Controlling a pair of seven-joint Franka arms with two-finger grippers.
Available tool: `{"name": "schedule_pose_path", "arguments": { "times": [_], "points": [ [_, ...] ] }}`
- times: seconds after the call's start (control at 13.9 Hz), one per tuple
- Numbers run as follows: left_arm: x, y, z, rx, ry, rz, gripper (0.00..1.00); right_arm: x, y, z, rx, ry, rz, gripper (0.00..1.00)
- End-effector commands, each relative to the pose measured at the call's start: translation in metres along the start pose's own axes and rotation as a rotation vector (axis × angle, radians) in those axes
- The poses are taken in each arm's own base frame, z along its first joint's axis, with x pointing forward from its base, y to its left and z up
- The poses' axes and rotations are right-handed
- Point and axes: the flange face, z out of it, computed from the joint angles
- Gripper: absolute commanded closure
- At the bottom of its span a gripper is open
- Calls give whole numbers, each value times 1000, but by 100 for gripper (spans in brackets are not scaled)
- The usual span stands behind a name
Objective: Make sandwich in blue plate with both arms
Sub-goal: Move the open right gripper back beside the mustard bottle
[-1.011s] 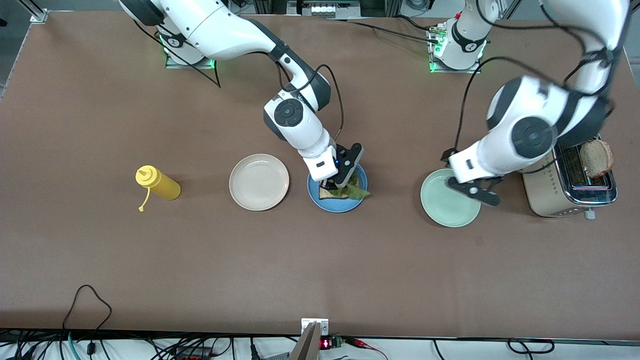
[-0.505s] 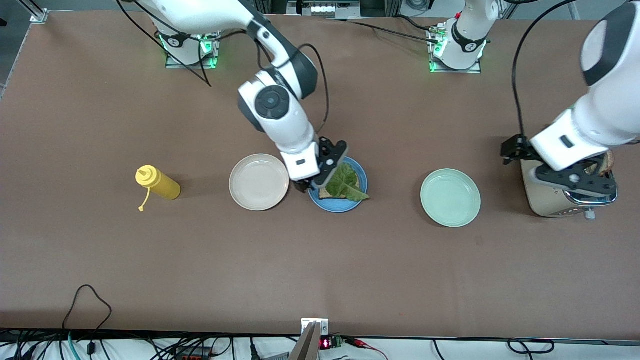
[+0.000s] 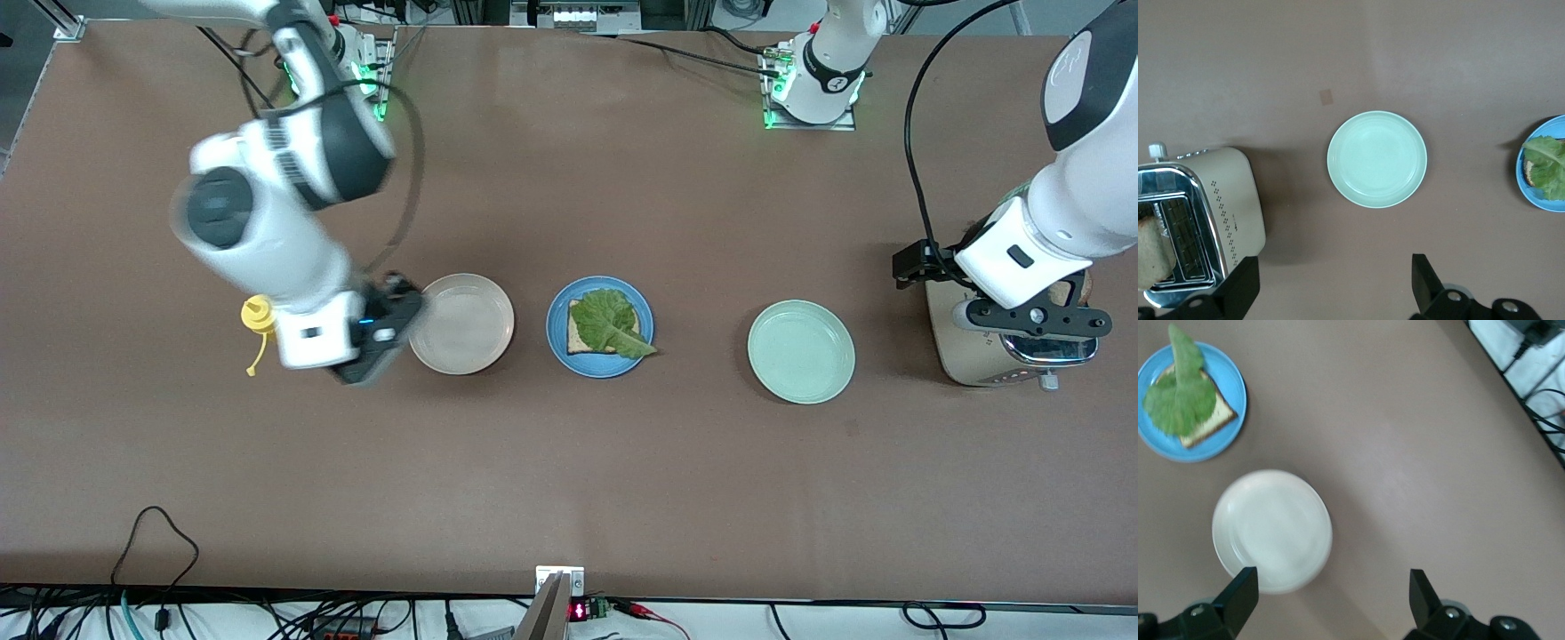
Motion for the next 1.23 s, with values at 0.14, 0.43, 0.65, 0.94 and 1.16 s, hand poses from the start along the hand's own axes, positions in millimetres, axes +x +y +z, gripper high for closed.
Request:
{"name": "schedule_pose_path", "arguments": {
  "times": [0.14, 0.43, 0.65, 0.94, 1.16],
  "points": [
    [0, -15, -3, -28, -16, -29, 0, -85, 41, -63, 121, 63, -118, 0],
    [0, -12, -3, -29, -14, -27, 0, -176, 67, -62, 278, 325, -138, 0],
    [0, -11, -4, -28, -14, -25, 0, -247, 98, -32, 366, 564, -198, 0],
    [0, -12, -3, -29, -15, -25, 0, -333, 137, 34, 438, 756, -261, 0],
    [0, -11, -4, -30, -16, -23, 0, -384, 155, 93, 445, 904, -303, 0]
  ]
}}
